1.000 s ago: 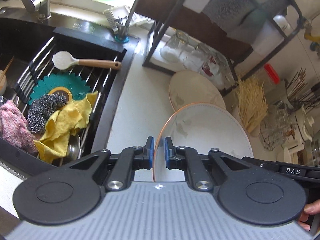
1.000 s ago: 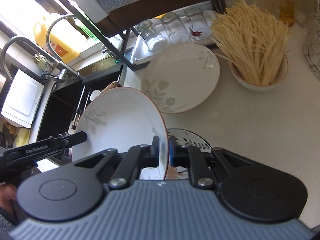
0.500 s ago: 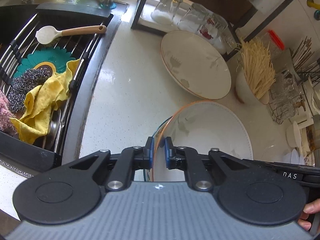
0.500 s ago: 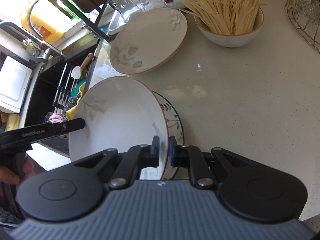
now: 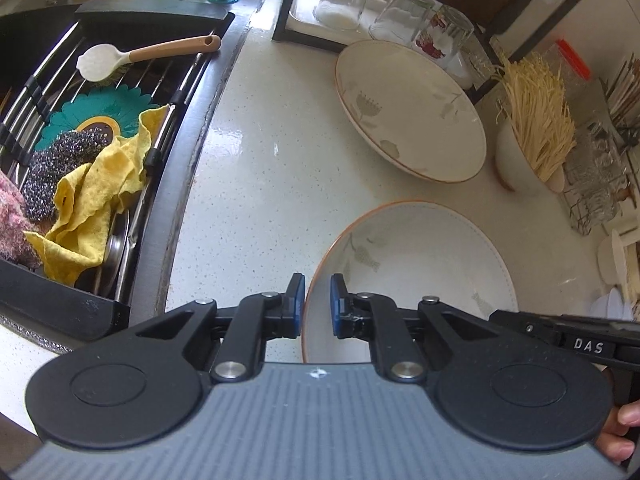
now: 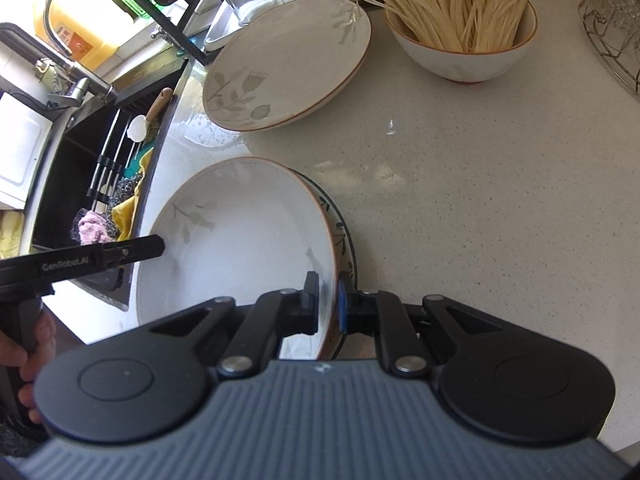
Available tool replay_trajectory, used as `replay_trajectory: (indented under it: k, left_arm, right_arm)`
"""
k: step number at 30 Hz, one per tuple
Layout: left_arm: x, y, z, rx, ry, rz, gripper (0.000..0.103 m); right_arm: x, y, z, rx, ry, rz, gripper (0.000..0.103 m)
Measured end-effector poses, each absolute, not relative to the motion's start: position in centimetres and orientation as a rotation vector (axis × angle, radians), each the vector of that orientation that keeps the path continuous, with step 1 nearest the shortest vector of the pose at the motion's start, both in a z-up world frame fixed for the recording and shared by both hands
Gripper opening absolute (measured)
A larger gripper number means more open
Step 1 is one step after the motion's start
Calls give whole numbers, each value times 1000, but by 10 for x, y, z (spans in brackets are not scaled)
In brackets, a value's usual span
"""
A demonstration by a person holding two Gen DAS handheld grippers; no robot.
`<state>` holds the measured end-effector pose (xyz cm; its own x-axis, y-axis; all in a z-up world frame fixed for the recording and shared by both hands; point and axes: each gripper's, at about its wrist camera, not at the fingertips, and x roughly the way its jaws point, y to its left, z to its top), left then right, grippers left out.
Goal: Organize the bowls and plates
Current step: 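Lift the white plate with both tools and carry it toward the cream plate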
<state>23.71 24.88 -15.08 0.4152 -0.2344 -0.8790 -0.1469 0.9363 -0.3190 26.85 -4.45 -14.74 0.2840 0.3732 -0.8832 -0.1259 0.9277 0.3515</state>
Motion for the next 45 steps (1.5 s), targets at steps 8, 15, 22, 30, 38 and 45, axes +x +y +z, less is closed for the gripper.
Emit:
replay_trajectory:
  k: [8, 15, 22, 30, 38, 45]
  left_arm:
    - [228, 256, -140, -440, 1132, -72, 16]
    - [217, 252, -131, -419, 1108, -66, 16]
    - [211, 246, -133, -373, 1093, -56, 16]
    - [213, 238, -138, -371, 1098, -80, 10]
    - [207, 230, -137, -335, 1086, -78, 10]
    - [199, 246, -123, -356, 1026, -46, 10]
  right_arm:
    - [265, -53, -141, 279, 1230, 330, 15]
    - [262, -56, -127, 276, 1182, 347, 17]
    - [257, -50, -127, 243, 1162, 367, 40]
    - [257, -41, -134, 158, 1144, 316, 29]
    - [258, -40, -135, 138, 1137, 331, 11]
    - [257, -41, -138, 117, 1147, 345, 7]
